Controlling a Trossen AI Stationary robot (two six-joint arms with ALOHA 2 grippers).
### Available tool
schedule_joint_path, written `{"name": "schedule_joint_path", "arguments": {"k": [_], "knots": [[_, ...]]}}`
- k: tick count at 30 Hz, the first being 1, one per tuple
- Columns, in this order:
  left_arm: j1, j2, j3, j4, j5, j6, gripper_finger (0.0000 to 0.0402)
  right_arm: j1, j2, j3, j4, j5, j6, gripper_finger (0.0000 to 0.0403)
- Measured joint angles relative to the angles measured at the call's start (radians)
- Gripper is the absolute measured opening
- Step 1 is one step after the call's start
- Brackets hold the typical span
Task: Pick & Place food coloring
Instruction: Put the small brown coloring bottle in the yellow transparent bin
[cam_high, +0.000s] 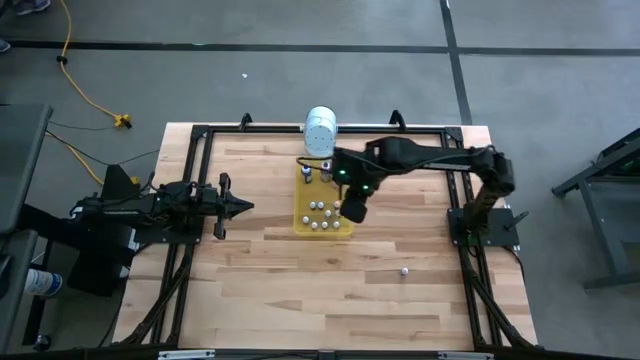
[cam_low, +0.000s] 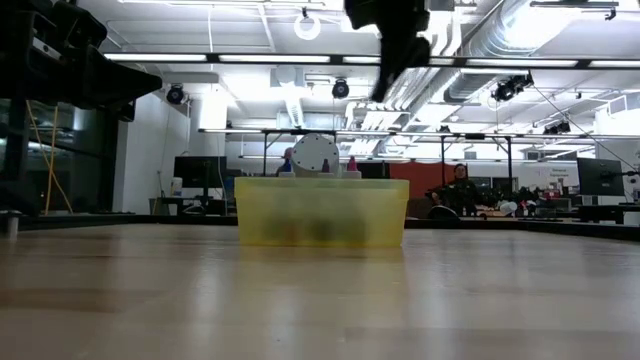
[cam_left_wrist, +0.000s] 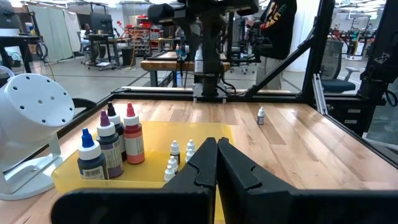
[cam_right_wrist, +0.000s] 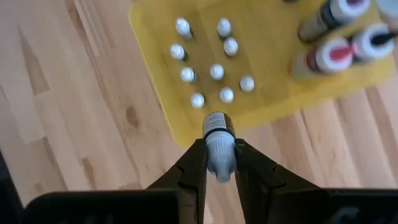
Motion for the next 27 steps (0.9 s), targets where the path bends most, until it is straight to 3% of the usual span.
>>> {"name": "schedule_joint_path", "arguments": {"k": [11,20,27], "knots": [[0.000,0.000,0.000,0.000,0.000,0.000,0.0000,-0.001,0.306,0.295,-0.058,0.000,-0.117,0.0056],[0.000,0.000,0.000,0.000,0.000,0.000,0.0000,-0.002,0.458,0.319,-0.050,0.000,-0.143,0.0058],[0.000,0.000,0.000,0.000,0.000,0.000,0.0000,-0.005,0.497,0.319,0.014,0.002,-0.151,0.0063]]}}
